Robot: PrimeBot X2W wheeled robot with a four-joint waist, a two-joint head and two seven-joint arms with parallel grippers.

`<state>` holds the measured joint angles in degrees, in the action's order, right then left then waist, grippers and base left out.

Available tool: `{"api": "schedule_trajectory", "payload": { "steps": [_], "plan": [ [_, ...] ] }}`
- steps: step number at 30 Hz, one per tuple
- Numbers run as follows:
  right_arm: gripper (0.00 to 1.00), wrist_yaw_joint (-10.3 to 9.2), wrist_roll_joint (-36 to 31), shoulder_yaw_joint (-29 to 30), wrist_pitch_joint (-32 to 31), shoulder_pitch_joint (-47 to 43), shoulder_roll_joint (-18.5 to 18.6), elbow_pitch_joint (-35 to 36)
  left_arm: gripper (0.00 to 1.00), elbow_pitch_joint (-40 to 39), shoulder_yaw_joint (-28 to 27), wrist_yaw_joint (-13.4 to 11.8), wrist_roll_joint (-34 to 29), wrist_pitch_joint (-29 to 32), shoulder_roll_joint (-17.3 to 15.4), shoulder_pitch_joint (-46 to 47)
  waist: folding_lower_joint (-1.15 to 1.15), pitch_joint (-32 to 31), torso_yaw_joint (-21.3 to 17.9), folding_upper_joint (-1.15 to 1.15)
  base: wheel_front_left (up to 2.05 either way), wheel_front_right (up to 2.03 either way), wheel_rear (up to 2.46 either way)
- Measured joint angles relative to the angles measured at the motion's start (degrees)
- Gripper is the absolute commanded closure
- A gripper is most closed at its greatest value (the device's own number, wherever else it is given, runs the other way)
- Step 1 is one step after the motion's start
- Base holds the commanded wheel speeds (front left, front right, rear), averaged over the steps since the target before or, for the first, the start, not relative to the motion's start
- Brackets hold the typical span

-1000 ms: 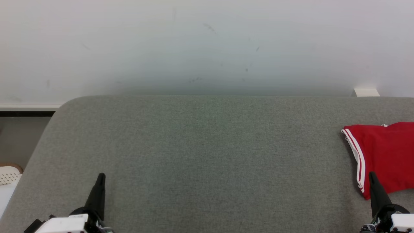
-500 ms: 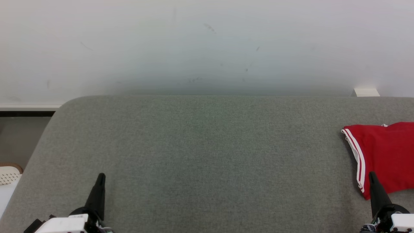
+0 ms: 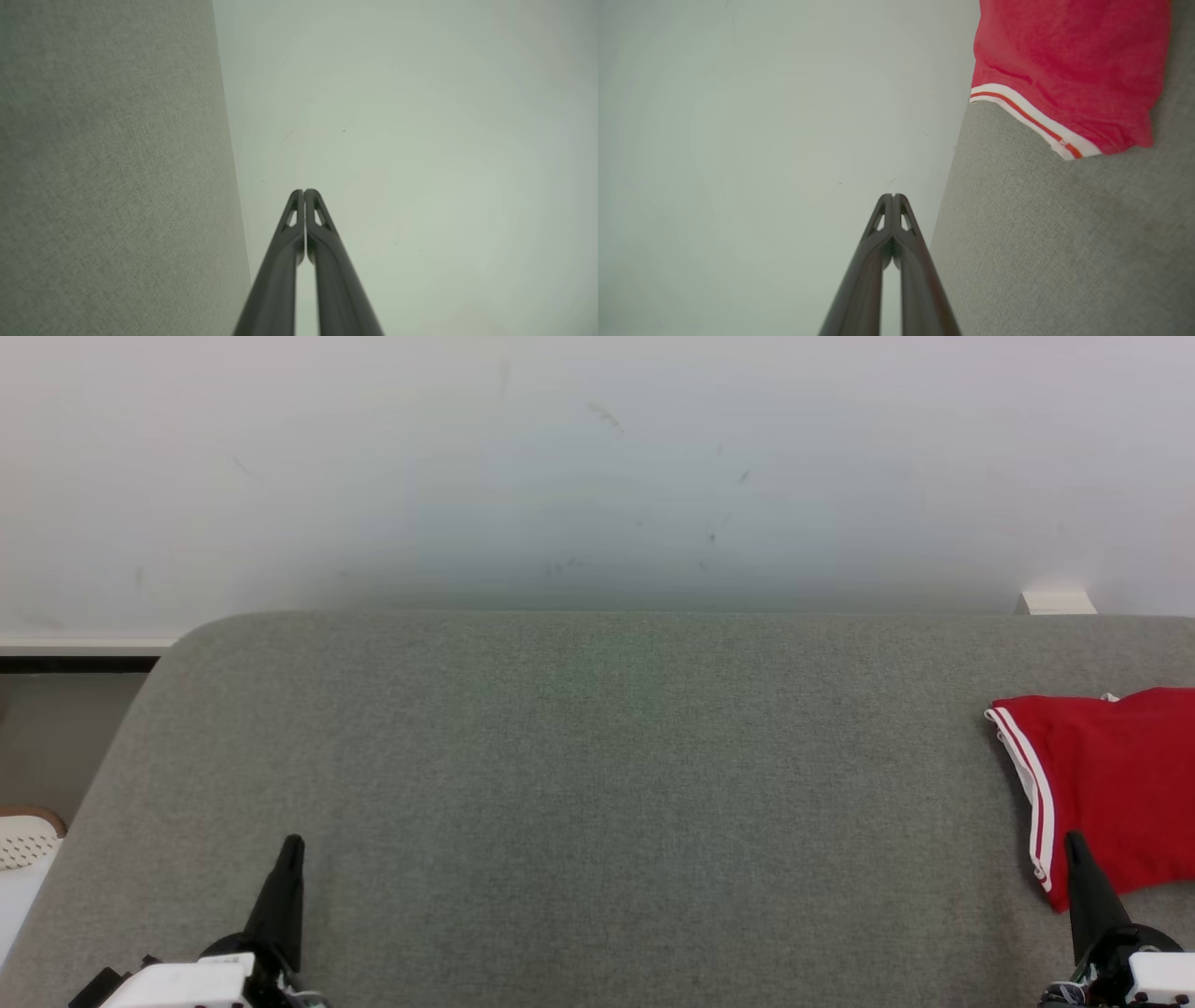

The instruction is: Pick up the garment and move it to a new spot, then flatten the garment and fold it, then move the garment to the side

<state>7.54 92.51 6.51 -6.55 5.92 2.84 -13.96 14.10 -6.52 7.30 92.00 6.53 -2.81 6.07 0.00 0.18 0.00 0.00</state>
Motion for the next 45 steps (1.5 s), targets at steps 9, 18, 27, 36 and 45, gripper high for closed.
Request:
{"api": "schedule_trajectory", "payload": {
  "steps": [9,18,27,36,45],
  "plan": [
    [1.00,0.00,0.00,0.01,0.00,0.00,0.00,0.00,1.00,0.00,0.00,0.00,0.00,0.00,0.00,0.00,0.00,0.00,0.00,0.00,0.00,0.00,0.00],
    [1.00,0.00,0.00,0.01,0.00,0.01,0.00,0.00,1.00,0.00,0.00,0.00,0.00,0.00,0.00,0.00,0.00,0.00,0.00,0.00,0.00,0.00,0.00],
    [1.00,0.00,0.00,0.01,0.00,0.01,0.00,0.00,1.00,0.00,0.00,0.00,0.00,0.00,0.00,0.00,0.00,0.00,0.00,0.00,0.00,0.00,0.00],
    [1.00,0.00,0.00,0.01,0.00,0.01,0.00,0.00,1.00,0.00,0.00,0.00,0.00,0.00,0.00,0.00,0.00,0.00,0.00,0.00,0.00,0.00,0.00],
    [1.00,0.00,0.00,0.01,0.00,0.01,0.00,0.00,1.00,0.00,0.00,0.00,0.00,0.00,0.00,0.00,0.00,0.00,0.00,0.00,0.00,0.00,0.00]
  ]
}}
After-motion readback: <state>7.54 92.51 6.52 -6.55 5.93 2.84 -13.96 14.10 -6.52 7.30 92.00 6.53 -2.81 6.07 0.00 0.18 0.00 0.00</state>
